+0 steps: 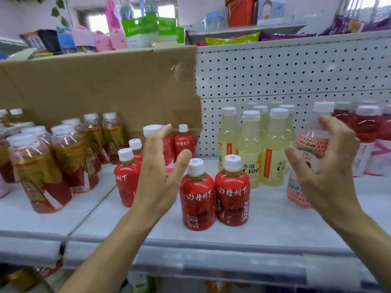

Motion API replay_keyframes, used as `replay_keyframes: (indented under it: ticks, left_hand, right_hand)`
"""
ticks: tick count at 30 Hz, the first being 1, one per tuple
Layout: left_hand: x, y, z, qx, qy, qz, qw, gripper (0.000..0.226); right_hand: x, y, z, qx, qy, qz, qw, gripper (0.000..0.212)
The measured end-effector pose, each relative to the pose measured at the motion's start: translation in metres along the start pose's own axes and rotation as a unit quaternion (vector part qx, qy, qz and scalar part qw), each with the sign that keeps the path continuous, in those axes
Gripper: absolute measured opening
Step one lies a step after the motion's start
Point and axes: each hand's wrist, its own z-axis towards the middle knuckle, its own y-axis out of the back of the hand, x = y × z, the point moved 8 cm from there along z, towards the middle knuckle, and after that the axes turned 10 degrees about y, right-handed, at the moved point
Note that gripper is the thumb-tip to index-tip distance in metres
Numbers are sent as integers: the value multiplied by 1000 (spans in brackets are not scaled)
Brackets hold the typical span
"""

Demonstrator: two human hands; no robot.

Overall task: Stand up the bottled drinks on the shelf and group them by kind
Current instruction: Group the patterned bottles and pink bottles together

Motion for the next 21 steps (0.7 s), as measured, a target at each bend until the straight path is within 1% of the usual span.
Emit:
replay_keyframes:
  ticks: [1, 2, 3, 4, 5, 6, 7, 8, 10, 12, 15, 16, 17, 19, 21]
  left_hand:
    - [5, -10, -10, 37, 14, -20, 999, 63]
    - [11, -21, -19, 76, 29, -25, 996, 68]
    - [18, -32, -27, 110, 49, -21, 992, 72]
    - [23, -40, -34, 138, 65, -16, 988, 74]
    - [27, -46, -38, 152, 72, -13, 986, 74]
    - [28, -49, -40, 158, 70, -12, 985, 72]
    - [29, -49, -41, 162, 67, -8, 985, 71]
    - [30, -49, -41, 169, 63, 6, 984, 71]
    - [28, -45, -36, 169, 35, 94, 981, 74]
    - [21, -42, -26, 152, -4, 206, 967, 79]
    - [7, -52, -7, 185, -32, 267, 945, 102]
    - [2, -58, 1, 193, -54, 311, 929, 106]
    - [-2, -63, 11, 193, -82, 368, 906, 103]
    - [-9, -72, 32, 197, -117, 448, 864, 86]
    - [-15, -84, 55, 251, -110, 439, 855, 58]
  right_hand:
    - [17, -8, -6, 19, 32, 19, 999, 67]
    - [30, -23, -13, 62, 36, 55, 996, 67]
    - [42, -40, -21, 125, 8, 100, 987, 68]
    - [47, -60, -31, 195, -38, 148, 969, 69]
    - [53, -79, -42, 261, -81, 188, 943, 69]
    - [55, -92, -50, 300, -112, 211, 924, 68]
    - [55, -99, -54, 313, -131, 216, 916, 64]
    - [55, -102, -54, 307, -138, 217, 916, 61]
    - [54, -102, -50, 294, -139, 206, 923, 57]
    - [52, -104, -47, 306, -146, 180, 923, 60]
    - [49, -106, -44, 327, -160, 131, 922, 71]
    - [49, -106, -42, 332, -163, 124, 921, 74]
    - [48, -107, -40, 336, -164, 118, 920, 77]
    - [47, -107, -37, 351, -156, 96, 918, 82]
    - [46, -107, -34, 370, -147, 70, 915, 93]
